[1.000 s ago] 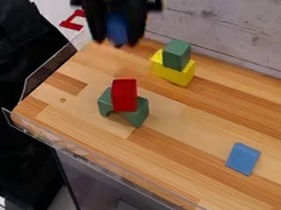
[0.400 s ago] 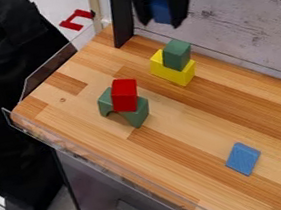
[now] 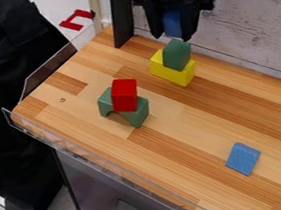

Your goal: Move the blue block to the right

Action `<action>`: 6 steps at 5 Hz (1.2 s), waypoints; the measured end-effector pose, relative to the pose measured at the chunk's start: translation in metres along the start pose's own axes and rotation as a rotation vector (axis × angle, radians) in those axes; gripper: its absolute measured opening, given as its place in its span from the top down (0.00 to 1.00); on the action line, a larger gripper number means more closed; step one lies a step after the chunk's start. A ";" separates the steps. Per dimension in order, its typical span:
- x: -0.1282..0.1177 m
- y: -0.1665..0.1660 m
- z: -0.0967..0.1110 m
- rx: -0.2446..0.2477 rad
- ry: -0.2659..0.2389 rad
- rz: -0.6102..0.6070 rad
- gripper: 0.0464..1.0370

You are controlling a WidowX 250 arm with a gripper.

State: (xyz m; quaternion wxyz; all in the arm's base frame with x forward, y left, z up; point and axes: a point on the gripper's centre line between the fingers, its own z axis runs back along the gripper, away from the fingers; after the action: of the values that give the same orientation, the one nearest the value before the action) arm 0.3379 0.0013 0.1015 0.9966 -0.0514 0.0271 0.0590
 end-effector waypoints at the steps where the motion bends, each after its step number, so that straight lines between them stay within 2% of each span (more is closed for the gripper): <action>1: 0.004 0.003 -0.005 0.016 0.018 0.010 0.46; 2: 0.009 0.004 -0.002 0.019 0.008 0.017 0.46; 6: 0.012 0.012 -0.028 0.053 0.078 0.022 0.46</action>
State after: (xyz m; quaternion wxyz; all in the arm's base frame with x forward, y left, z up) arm 0.3467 0.0110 0.0715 0.9950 -0.0267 0.0682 0.0673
